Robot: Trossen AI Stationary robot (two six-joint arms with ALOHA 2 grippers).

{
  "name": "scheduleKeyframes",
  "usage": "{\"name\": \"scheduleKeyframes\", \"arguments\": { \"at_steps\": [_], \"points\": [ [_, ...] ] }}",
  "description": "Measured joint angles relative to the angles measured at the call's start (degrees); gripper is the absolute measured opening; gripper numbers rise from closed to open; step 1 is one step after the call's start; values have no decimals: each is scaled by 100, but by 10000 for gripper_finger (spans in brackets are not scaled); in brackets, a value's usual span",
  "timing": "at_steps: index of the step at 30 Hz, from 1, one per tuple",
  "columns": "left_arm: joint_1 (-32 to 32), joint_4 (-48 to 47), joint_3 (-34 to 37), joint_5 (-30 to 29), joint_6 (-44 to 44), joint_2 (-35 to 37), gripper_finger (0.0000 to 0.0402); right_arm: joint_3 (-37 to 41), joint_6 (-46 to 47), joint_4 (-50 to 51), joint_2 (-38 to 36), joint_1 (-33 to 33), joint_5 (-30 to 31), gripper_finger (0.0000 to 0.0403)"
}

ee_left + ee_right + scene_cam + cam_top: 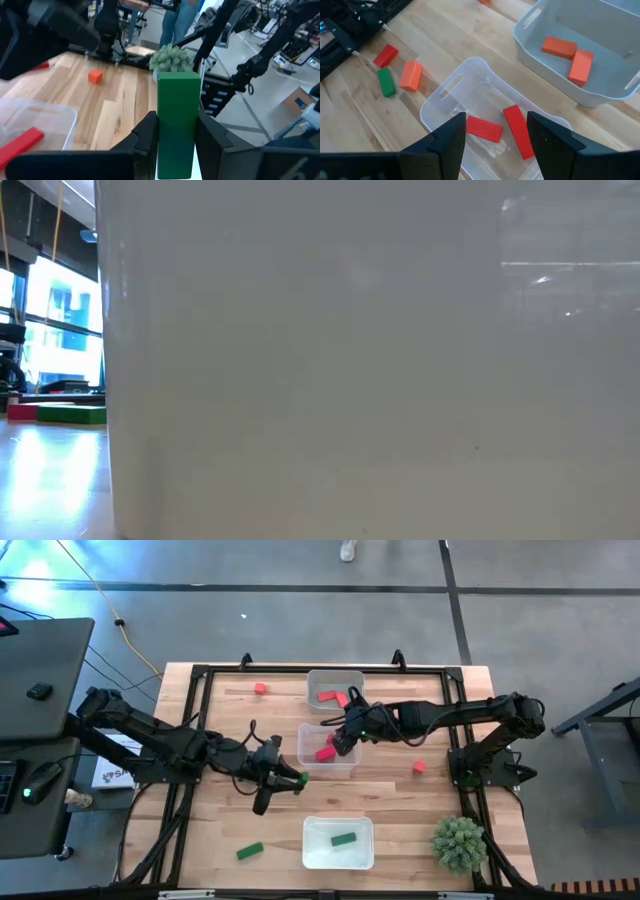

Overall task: Sort & place blocks by color
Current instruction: Put the green block into the white bin

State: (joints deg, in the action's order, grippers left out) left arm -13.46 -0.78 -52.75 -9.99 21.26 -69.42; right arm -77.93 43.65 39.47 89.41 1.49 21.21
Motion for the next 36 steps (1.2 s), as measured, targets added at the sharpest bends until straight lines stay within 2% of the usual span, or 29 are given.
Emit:
{"name": "scheduleKeyframes", "arguments": {
  "at_steps": [11,15,23,26,32,36],
  "points": [
    [-162,-220,-861,10,41,-1279,70,0,2,238,0,-42,23,199],
    [-270,-537,-1184,-6,-136,-1815,70,0,289,517,0,-173,44,199],
    [-454,-567,-1453,35,-136,-2583,70,0,727,975,0,-513,125,199],
    [-472,-531,-1522,207,-106,-2889,70,0,676,954,0,-588,122,199],
    [-366,29,-1535,949,178,-3320,70,0,648,956,0,-601,119,199],
    [-255,43,-1537,1340,285,-3520,70,0,699,983,2,-582,81,199]
  ]
}}
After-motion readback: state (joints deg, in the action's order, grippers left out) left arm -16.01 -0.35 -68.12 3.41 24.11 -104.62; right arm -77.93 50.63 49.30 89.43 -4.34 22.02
